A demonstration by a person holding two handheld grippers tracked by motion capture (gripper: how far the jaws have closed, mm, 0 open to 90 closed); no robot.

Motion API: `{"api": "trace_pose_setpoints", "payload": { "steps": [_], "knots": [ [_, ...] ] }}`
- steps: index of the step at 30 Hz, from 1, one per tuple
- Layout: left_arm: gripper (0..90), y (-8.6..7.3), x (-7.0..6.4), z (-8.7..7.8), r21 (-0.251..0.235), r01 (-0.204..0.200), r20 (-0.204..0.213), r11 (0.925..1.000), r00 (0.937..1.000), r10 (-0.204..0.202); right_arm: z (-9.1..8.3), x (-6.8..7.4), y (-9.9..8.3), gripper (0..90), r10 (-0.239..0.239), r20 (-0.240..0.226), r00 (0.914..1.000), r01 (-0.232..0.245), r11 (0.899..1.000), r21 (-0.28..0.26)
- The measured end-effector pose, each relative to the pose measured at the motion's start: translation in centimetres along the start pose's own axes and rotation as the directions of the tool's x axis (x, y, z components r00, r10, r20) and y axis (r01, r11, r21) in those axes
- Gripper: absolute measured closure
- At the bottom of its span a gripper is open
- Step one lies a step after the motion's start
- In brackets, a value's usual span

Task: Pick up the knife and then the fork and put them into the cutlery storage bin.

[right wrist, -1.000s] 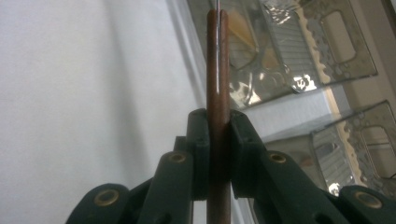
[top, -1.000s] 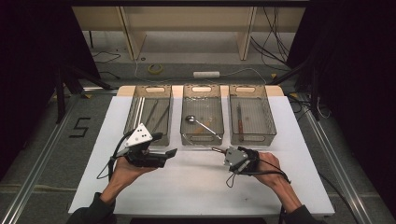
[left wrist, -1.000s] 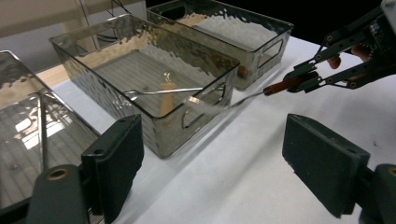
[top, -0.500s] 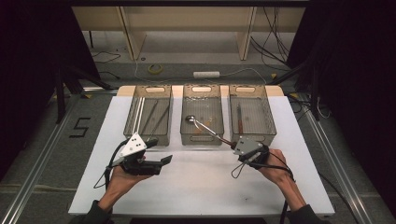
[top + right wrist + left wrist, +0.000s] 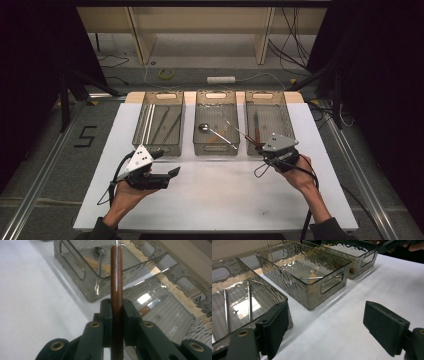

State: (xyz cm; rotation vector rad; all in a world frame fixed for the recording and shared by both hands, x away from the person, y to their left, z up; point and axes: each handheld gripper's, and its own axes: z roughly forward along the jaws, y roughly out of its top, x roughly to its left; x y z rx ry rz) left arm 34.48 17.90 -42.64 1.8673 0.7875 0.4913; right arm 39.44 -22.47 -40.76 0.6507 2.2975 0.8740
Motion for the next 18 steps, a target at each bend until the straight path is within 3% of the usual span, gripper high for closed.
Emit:
{"api": "trace_pose_setpoints", "payload": {
  "steps": [9,18],
  "knots": [
    [19.8,-0.1,0.0,-0.4,-0.006,0.017,-0.014,0.9998,0.9998,-0.017,-0.1,-1.5,0.1,80.9,0.09,0.01,0.9959,-0.09,0.996,-0.025],
    [19.6,-0.1,-0.1,-0.4,-0.009,0.018,-0.014,0.9998,0.9997,-0.019,0.3,-3.2,0.2,80.9,0.19,0.017,0.9817,-0.189,0.981,-0.044]
  ]
}}
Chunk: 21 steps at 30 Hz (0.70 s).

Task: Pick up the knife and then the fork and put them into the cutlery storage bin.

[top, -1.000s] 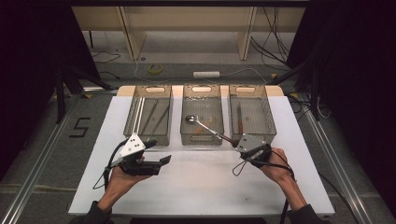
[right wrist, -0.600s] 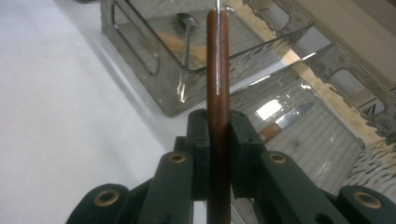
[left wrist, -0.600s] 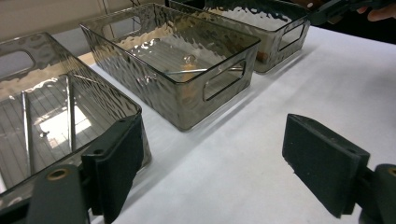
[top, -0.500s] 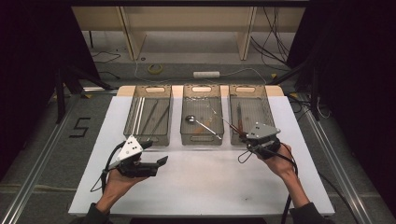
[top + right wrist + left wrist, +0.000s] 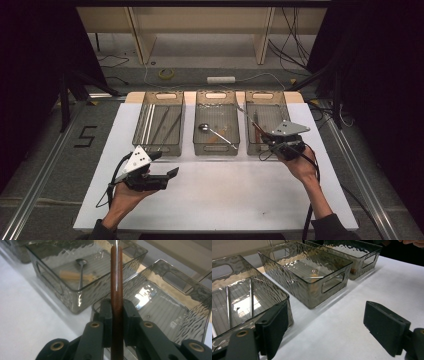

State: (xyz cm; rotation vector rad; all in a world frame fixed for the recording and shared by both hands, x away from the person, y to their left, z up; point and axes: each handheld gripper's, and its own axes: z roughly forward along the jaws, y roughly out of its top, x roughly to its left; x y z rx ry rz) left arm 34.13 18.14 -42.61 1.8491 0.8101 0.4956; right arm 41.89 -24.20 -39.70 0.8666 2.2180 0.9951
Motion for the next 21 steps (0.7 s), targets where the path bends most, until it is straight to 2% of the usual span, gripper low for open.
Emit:
{"api": "trace_pose_setpoints", "payload": {
  "steps": [7,11,15,21],
  "knots": [
    [19.4,0.0,0.0,0.2,0.015,-0.004,-0.001,0.9999,1.0,0.004,0.6,-1.5,0.0,80.9,0.067,0.025,0.9975,-0.066,0.998,-0.006],
    [19.3,0.0,0.0,0.2,0.013,-0.004,0.002,0.9999,1.0,0.004,0.7,-2.4,0.0,80.9,0.104,0.046,0.9935,-0.104,0.995,-0.002],
    [19.1,0.0,0.0,0.2,0.01,-0.003,0.004,0.9999,1.0,0.003,1.3,-3.1,-0.2,80.9,0.117,0.076,0.9902,-0.119,0.993,0.019],
    [18.8,0.0,0.0,0.2,0.012,0.003,0.003,0.9999,1.0,-0.003,1.9,-3.8,-0.4,80.9,0.164,0.095,0.9819,-0.167,0.986,0.024]
  ]
}}
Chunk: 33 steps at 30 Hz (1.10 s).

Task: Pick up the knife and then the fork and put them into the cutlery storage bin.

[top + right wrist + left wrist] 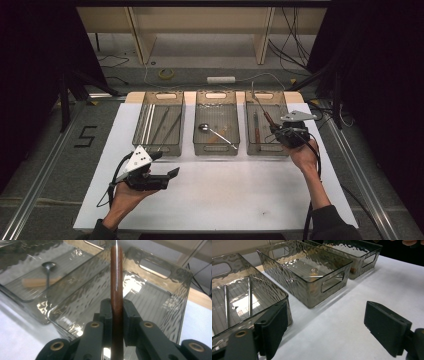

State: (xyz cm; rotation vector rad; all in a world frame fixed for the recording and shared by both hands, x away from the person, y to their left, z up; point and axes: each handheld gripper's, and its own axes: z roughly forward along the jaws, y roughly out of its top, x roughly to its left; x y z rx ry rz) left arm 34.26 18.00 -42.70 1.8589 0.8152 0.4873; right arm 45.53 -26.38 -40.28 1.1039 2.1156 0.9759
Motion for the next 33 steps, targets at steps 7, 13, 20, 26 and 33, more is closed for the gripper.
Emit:
{"api": "trace_pose_setpoints", "payload": {
  "steps": [7,13,20,26,33],
  "knots": [
    [18.6,0.0,0.0,0.0,-0.002,-0.001,0.001,1.0,1.0,0.001,0.6,-0.5,-0.1,80.9,0.037,0.02,0.9991,-0.038,0.999,0.018],
    [18.6,0.0,0.0,0.0,0.004,-0.003,0.002,1.0,1.0,0.003,1.2,-0.9,-0.4,80.9,0.054,0.032,0.998,-0.055,0.998,0.04],
    [18.5,0.0,0.0,0.0,0.005,-0.004,0.001,1.0,1.0,0.004,1.8,-1.3,-0.6,80.9,0.072,0.039,0.9966,-0.074,0.995,0.059],
    [18.6,0.0,-0.1,0.1,0.006,-0.005,0.001,1.0,1.0,0.005,2.3,-1.4,-0.8,80.9,0.082,0.04,0.9958,-0.085,0.994,0.076],
    [18.5,0.0,-0.1,0.1,0.007,-0.007,0.001,1.0,1.0,0.007,2.6,-1.4,-0.9,80.8,0.089,0.034,0.9955,-0.092,0.991,0.096]
  ]
}}
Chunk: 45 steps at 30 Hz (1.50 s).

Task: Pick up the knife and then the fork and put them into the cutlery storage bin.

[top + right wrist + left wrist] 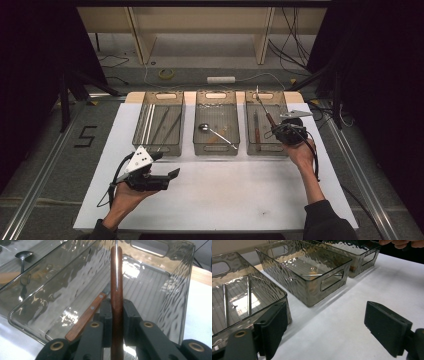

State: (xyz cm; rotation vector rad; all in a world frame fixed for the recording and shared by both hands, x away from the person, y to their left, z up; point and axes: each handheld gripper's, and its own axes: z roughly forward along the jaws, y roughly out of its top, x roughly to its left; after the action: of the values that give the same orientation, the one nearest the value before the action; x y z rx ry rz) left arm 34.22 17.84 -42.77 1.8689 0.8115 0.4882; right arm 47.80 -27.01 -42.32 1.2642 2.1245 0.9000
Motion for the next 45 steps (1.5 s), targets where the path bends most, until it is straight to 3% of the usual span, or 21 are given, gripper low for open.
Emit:
{"api": "trace_pose_setpoints", "payload": {
  "steps": [9,12,16,21,29,37,45],
  "knots": [
    [18.5,0.0,0.0,0.0,0.001,0.0,0.001,1.0,1.0,0.0,0.3,0.0,-0.1,80.5,0.019,0.002,0.9998,-0.019,1.0,0.016],
    [18.5,0.0,0.0,0.0,0.0,0.001,0.0,1.0,1.0,-0.001,0.2,-0.1,-0.1,76.7,0.04,-0.003,0.9992,-0.039,0.999,0.021],
    [18.4,0.0,0.0,0.0,-0.001,0.001,0.0,1.0,1.0,-0.001,-0.1,-0.2,0.1,65.5,0.064,-0.036,0.9973,-0.064,0.998,0.003],
    [18.3,0.0,0.0,0.0,0.0,0.004,0.002,1.0,1.0,-0.004,-0.7,0.2,0.3,60.3,0.052,-0.063,0.9967,-0.053,0.998,-0.021],
    [18.1,0.0,0.2,-0.1,-0.002,0.018,0.007,0.9998,0.9998,-0.017,-1.6,1.1,0.4,44.7,0.046,-0.11,0.9929,-0.051,0.998,-0.045],
    [18.0,0.1,0.2,-0.1,-0.006,0.031,0.011,0.9995,0.9995,-0.031,-2.6,1.9,0.5,38.6,0.056,-0.173,0.9833,-0.07,0.995,-0.07],
    [17.9,0.1,0.4,-0.1,-0.01,0.052,0.014,0.9986,0.9986,-0.052,-3.6,3.2,0.5,34.8,0.021,-0.224,0.9744,-0.047,0.992,-0.113]
  ]
}}
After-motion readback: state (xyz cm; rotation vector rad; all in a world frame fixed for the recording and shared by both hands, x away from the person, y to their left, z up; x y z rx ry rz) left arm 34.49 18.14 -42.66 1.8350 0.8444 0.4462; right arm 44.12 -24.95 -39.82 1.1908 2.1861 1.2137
